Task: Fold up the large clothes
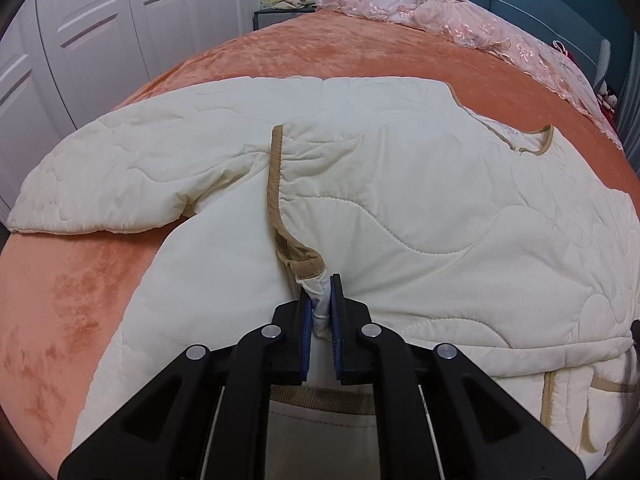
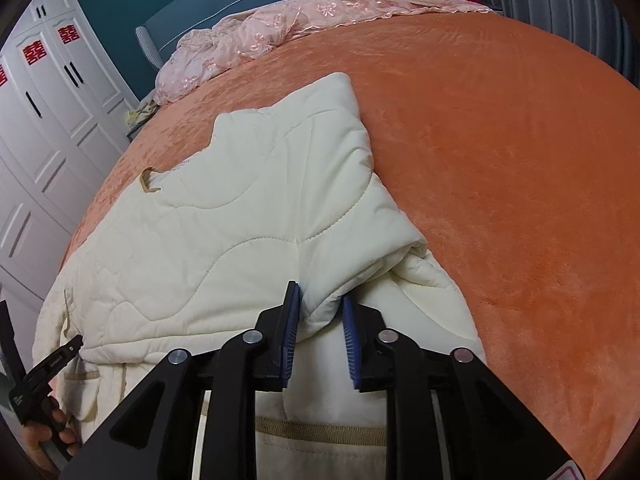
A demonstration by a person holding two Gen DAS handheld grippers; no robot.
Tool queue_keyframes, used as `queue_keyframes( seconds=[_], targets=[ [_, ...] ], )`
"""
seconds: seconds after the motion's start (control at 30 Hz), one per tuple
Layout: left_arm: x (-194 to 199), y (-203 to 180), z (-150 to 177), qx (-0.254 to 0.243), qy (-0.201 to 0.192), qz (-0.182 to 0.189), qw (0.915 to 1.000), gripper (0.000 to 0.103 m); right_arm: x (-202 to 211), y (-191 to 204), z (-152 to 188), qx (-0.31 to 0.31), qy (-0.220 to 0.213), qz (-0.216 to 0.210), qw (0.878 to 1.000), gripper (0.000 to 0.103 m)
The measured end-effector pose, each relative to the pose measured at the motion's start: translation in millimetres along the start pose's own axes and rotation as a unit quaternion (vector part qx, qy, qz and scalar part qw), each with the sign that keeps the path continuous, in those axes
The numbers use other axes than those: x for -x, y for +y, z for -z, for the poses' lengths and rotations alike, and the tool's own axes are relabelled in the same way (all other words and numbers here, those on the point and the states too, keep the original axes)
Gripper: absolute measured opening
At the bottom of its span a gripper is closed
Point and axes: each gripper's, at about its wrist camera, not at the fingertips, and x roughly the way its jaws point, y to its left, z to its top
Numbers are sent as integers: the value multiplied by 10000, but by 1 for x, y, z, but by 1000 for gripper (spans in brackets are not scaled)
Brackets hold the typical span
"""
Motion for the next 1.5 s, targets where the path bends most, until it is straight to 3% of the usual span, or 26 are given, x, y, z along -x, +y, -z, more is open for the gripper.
queue_keyframes(
  seconds=[0.03, 0.1, 0.13, 0.17, 0.23, 0.33, 0.5, 0.63, 0.83, 1.23, 1.4, 1.5],
  targets=[
    [3, 1, -1, -21, -11, -34, 10000, 13, 7, -1, 0, -7, -11, 42, 10000, 29],
    [16, 8, -3, 24, -42, -148, 9999, 33, 26, -3, 1, 13, -83, 181, 9998, 32],
    [26, 13, -5, 82, -130, -132, 9998, 45, 39, -3, 1, 77, -236, 310, 9992, 33],
    [38, 17, -7, 161, -283, -75, 9994, 49, 51, -1, 1, 166, -429, 406, 9981, 35],
    [58, 19, -17, 276, -557, -5, 9981, 49, 68, 7, -7, 314, -699, 438, 9961, 36],
    [71, -4, -32, 187, -684, 326, 9970, 51, 62, 30, -20, 589, -686, 260, 9956, 36],
    [51, -62, -24, -314, -451, 556, 9969, 53, 19, 60, -13, 995, -316, 224, 9943, 36],
    [24, -84, -5, -547, -219, 518, 9969, 53, -4, 61, 4, 1007, -68, 262, 9945, 36],
    [9, -87, 17, -679, -429, 379, 9961, 57, -15, 57, 16, 1060, -125, 261, 9939, 36],
    [2, -93, 28, -781, -732, 148, 9941, 60, -21, 65, 28, 1302, -437, 511, 9892, 37],
    [1, -92, 28, -741, -729, 199, 9944, 61, -22, 66, 27, 1327, -462, 546, 9886, 37],
    [3, -84, 25, -594, -673, 444, 9950, 62, -22, 66, 27, 1320, -451, 535, 9888, 37]
  ],
)
